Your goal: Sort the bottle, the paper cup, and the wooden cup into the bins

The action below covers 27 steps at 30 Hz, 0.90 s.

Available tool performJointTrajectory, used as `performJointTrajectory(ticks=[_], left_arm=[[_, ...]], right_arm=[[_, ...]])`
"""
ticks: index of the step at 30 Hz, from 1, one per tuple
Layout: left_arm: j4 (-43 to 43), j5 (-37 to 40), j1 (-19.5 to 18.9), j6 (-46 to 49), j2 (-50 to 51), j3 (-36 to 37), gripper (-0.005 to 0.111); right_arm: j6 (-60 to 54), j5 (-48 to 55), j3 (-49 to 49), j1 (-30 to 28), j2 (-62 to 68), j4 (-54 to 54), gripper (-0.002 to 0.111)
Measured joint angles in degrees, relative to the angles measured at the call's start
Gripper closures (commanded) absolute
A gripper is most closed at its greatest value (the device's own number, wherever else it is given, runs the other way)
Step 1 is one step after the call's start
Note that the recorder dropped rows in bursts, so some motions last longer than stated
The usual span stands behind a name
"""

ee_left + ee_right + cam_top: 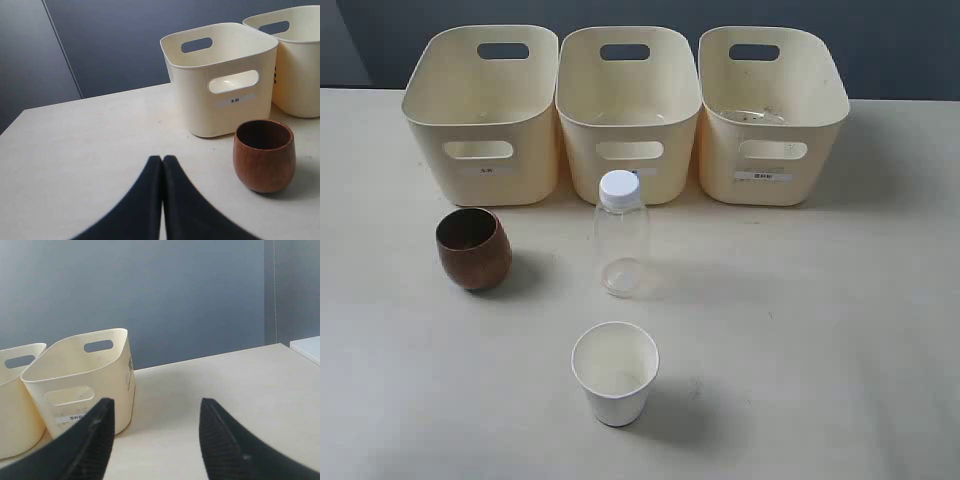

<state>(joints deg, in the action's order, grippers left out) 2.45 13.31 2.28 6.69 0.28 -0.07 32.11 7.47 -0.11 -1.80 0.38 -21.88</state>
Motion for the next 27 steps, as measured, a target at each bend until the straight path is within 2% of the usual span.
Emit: performJointTrajectory(ticks=[27], left_arm=[[0.0,0.0,0.0,0.0,0.0,0.0,0.107]], right_arm=[[-0.2,-0.6,0.0,0.0,0.0,0.0,0.058]])
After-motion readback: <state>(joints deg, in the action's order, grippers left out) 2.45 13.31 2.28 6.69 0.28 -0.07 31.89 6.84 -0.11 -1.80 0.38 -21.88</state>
